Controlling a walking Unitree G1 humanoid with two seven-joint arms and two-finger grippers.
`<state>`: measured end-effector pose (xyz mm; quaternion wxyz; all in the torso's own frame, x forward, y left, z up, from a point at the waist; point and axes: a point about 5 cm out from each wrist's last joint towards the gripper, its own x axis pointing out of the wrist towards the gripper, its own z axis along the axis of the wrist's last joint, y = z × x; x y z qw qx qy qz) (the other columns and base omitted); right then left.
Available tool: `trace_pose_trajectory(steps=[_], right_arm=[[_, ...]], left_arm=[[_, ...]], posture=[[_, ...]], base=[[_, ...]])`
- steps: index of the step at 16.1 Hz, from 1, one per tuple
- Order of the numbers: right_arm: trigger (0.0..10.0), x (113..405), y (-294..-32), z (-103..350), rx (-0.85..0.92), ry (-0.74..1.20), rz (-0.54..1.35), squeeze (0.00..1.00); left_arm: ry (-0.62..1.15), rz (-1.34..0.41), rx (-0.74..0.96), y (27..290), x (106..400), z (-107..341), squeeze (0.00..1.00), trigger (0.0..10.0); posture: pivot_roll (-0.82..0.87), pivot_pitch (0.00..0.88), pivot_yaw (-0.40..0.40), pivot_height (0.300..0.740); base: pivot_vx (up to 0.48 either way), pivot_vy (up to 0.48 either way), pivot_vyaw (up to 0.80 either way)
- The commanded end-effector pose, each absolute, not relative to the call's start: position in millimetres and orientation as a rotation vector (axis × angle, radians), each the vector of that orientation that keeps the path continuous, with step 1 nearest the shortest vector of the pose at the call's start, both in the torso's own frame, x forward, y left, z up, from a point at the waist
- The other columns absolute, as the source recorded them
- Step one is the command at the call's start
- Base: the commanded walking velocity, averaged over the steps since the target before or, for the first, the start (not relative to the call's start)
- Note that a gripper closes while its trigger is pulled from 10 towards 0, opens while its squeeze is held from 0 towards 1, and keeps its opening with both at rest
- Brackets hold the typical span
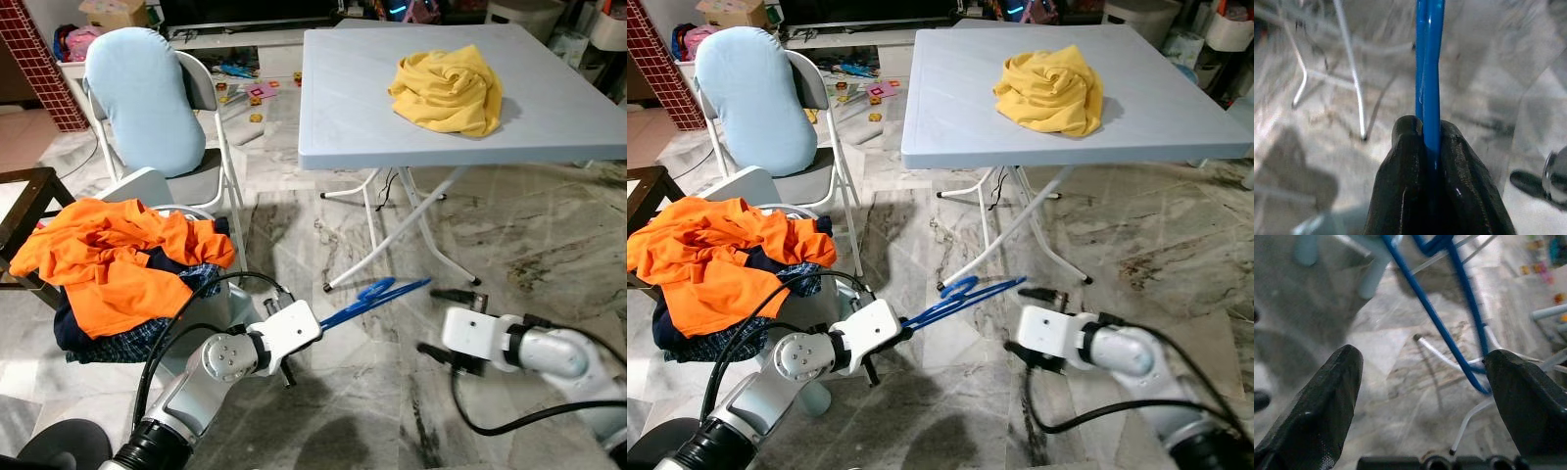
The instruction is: Hang hanger
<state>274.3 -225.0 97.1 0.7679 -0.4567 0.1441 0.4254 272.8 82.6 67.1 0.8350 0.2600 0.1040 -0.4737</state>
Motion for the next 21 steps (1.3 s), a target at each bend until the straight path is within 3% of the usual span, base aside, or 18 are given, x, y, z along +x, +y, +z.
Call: trace_pose_trajectory(steps=[1,5,8,10,12,15,19,21], right_arm=[[10.0,277,-224,98,-1.015,0.314,0.965,0.00],[10.0,286,-222,99,-1.054,0.300,0.976,0.00],[10.0,281,-225,99,-1.017,0.327,1.007,0.00],[10.0,276,-232,99,-0.999,0.387,1.030,0.00],[10.0,269,-264,93,-1.066,0.569,1.004,0.00],[10.0,282,-276,100,-1.140,0.533,0.883,0.00],[10.0,303,-241,118,-1.106,0.278,0.853,0.00],[10.0,304,-236,118,-1.095,0.251,0.867,0.00]], left_arm=[[0.139,-1.082,0.528,70,265,76,0.00,10.0],[0.111,-1.147,0.518,69,257,72,0.00,10.0],[0.131,-1.147,0.605,76,260,66,0.00,10.0],[0.162,-1.109,0.639,83,265,61,0.00,10.0],[0.200,-0.923,0.654,95,284,59,0.00,10.0],[0.187,-0.897,0.619,94,289,62,0.00,10.0],[0.133,-1.015,0.603,76,279,63,0.00,10.0],[0.130,-1.052,0.604,73,276,62,0.00,10.0]], posture=[[-0.10,0.060,0.031,0.740],[-0.10,0.063,0.040,0.740],[-0.10,0.066,0.053,0.740],[-0.11,0.066,0.056,0.740],[-0.11,0.064,0.056,0.740],[-0.10,0.061,0.055,0.740],[-0.10,0.057,0.056,0.740],[-0.10,0.057,0.058,0.740]], base=[[0.000,0.000,0.00],[0.000,0.000,0.00],[0.000,0.000,0.00],[0.000,0.000,0.00],[0.000,0.000,0.00],[0.000,0.000,0.00],[0.000,0.000,0.00],[0.000,0.000,0.00]])
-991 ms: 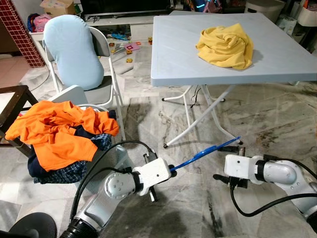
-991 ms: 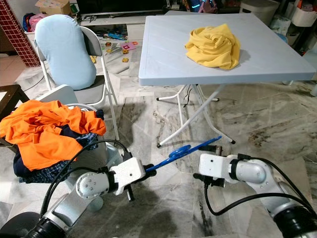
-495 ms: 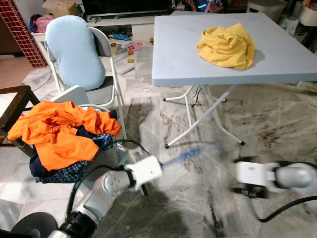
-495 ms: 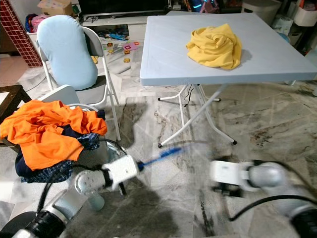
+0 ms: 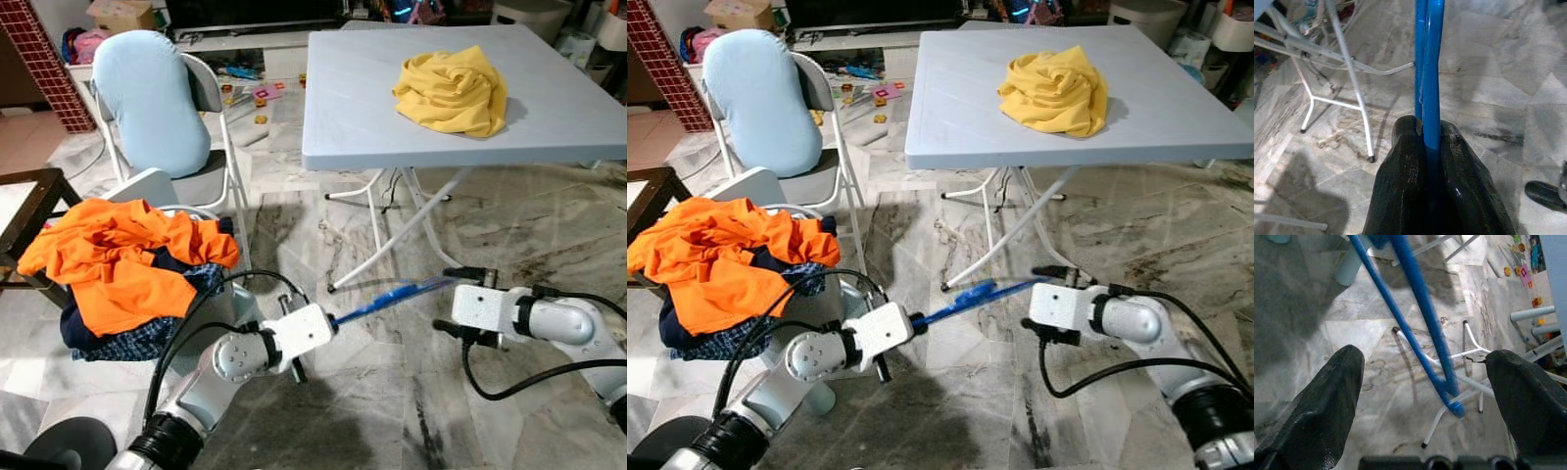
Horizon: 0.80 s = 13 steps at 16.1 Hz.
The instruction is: Hang hanger
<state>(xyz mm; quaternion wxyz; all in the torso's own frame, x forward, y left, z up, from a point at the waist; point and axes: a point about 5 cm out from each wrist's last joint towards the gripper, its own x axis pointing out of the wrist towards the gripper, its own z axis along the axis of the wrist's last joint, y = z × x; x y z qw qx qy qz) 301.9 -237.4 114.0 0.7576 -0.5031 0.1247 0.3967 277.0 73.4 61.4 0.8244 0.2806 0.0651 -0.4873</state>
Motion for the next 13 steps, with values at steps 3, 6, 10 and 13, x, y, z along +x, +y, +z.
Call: trace_pose_trajectory(steps=[3,6,10,13], right_arm=[[10.0,300,-232,114,-1.084,0.247,0.903,0.00],[0.0,296,-229,113,-1.074,0.258,0.977,0.00],[0.0,296,-233,115,-1.114,0.331,1.063,0.00],[0.0,302,-245,121,-1.197,0.400,1.069,0.00]], left_arm=[[0.089,-1.132,0.592,65,268,64,0.00,10.0],[0.056,-1.167,0.575,57,269,68,0.00,10.0],[0.036,-1.213,0.587,52,269,70,0.00,10.0],[0.050,-1.230,0.581,52,268,68,0.00,10.0]], posture=[[-0.10,0.058,0.060,0.740],[-0.12,0.061,0.071,0.740],[-0.12,0.060,0.078,0.740],[-0.13,0.060,0.080,0.740]], base=[[0.000,0.000,0.00],[0.000,0.000,0.00],[0.000,0.000,0.00],[0.000,0.000,0.00]])
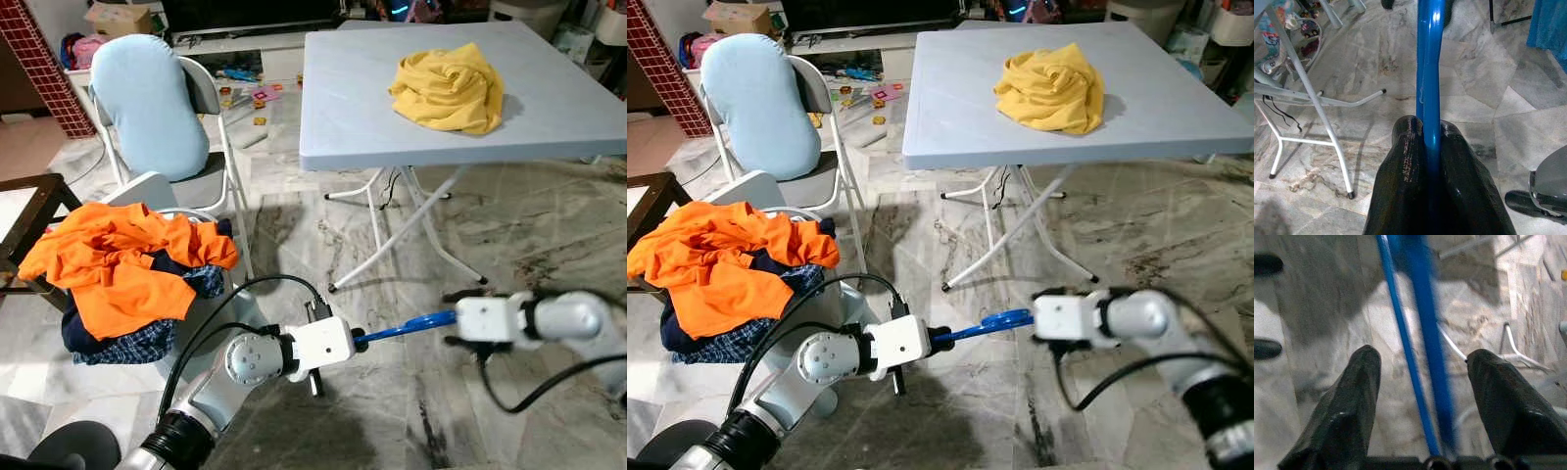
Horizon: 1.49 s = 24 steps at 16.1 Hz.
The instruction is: Hang hanger
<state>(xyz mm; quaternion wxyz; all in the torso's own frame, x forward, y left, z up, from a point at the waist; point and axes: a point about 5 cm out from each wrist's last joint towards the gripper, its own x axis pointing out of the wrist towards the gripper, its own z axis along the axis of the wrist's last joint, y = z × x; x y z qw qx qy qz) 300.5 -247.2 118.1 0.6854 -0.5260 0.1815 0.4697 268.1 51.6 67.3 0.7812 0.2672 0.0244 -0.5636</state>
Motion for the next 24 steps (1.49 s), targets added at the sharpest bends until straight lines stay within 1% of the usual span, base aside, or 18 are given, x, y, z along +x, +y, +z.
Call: trace_pose_trajectory(steps=[1,4,6,7,10,12,22,23,24], right_arm=[[0.0,304,-246,123,-1.217,0.397,1.068,0.00],[0.0,310,-244,129,-1.247,0.396,1.079,0.00],[0.0,309,-244,130,-1.239,0.421,1.105,0.00],[0.0,307,-246,129,-1.239,0.439,1.114,0.00],[0.0,300,-264,123,-1.238,0.550,1.119,0.00],[0.0,299,-267,123,-1.230,0.571,1.111,0.00],[0.0,296,-267,118,-1.167,0.607,1.138,0.00],[0.0,296,-267,117,-1.164,0.609,1.137,0.00],[0.0,296,-267,115,-1.162,0.616,1.133,0.00]], left_arm=[[0.054,-1.235,0.583,52,268,67,0.00,10.0],[0.055,-1.246,0.587,52,267,66,0.00,10.0],[0.055,-1.247,0.584,52,267,66,0.00,10.0],[0.056,-1.246,0.582,52,267,66,0.00,10.0],[0.053,-1.246,0.580,52,267,66,0.00,10.0],[0.051,-1.247,0.580,51,267,66,0.00,10.0],[0.063,-1.225,0.570,51,269,64,0.00,10.0],[0.074,-1.203,0.536,51,271,64,1.00,10.0],[0.047,-1.162,0.491,51,274,68,1.00,10.0]], posture=[[-0.12,0.064,0.082,0.740],[-0.12,0.064,0.082,0.740],[-0.12,0.065,0.080,0.740],[-0.12,0.065,0.079,0.740],[-0.13,0.064,0.078,0.740],[-0.13,0.064,0.078,0.740],[-0.12,0.057,0.075,0.740],[-0.12,0.055,0.074,0.740],[-0.12,0.055,0.074,0.740]], base=[[0.000,0.000,0.00],[0.000,0.000,0.00],[0.000,0.000,0.00],[0.000,0.000,0.00],[0.000,0.000,0.00],[0.000,0.000,0.00],[0.000,0.000,0.00],[0.000,0.000,0.00],[0.000,0.000,0.00]])
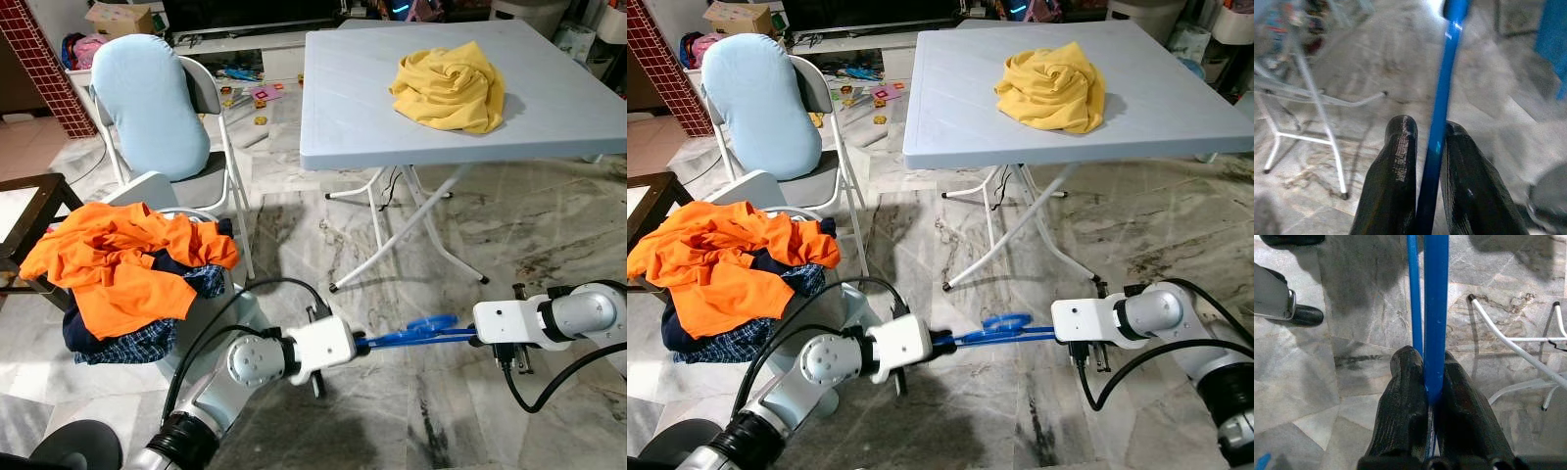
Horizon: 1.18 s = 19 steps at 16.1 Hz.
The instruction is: Hang hanger
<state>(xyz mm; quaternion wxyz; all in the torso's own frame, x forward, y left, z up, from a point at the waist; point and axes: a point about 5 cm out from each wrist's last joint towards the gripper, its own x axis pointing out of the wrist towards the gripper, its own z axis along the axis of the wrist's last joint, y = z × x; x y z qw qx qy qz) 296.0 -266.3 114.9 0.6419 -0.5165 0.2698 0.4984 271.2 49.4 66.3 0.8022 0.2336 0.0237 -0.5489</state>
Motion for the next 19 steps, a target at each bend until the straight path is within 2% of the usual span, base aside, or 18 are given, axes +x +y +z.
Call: trace_pose_trajectory(steps=[1,4,8,10,12,14,16,19], right_arm=[[0.0,297,-267,113,-1.179,0.613,1.116,0.00],[0.0,305,-260,102,-1.220,0.565,1.011,0.00],[0.0,306,-265,87,-1.238,0.600,0.901,0.00],[0.0,305,-268,82,-1.234,0.616,0.844,0.00],[0.0,305,-276,75,-1.191,0.614,0.699,0.00],[0.0,300,-273,71,-0.865,0.577,0.552,0.00],[0.0,282,-271,60,-0.643,0.543,0.385,0.00],[0.0,261,-271,42,-0.440,0.565,0.140,0.00]], left_arm=[[0.035,-1.146,0.491,52,275,68,1.00,10.0],[-0.013,-1.091,0.455,54,281,77,1.00,10.0],[-0.094,-1.076,0.439,54,281,95,1.00,10.0],[-0.109,-1.067,0.395,55,276,101,1.00,10.0],[-0.057,-0.937,0.267,69,274,96,1.00,10.0],[-0.036,-0.718,0.247,87,271,88,1.00,10.0],[-0.022,-0.447,0.132,104,268,86,1.00,10.0],[0.037,-0.337,0.037,114,271,82,1.00,10.0]], posture=[[-0.12,0.055,0.074,0.740],[-0.11,0.049,0.063,0.740],[-0.11,0.047,0.058,0.740],[-0.11,0.048,0.055,0.740],[-0.10,0.051,0.046,0.740],[-0.08,0.057,0.025,0.740],[-0.08,0.062,0.025,0.740],[-0.10,0.071,0.033,0.740]], base=[[0.000,0.000,0.00],[0.000,0.000,0.00],[0.000,0.000,0.00],[0.000,0.000,0.00],[0.000,0.000,0.00],[0.000,0.000,0.00],[0.000,0.000,0.00],[0.000,0.000,0.00]])
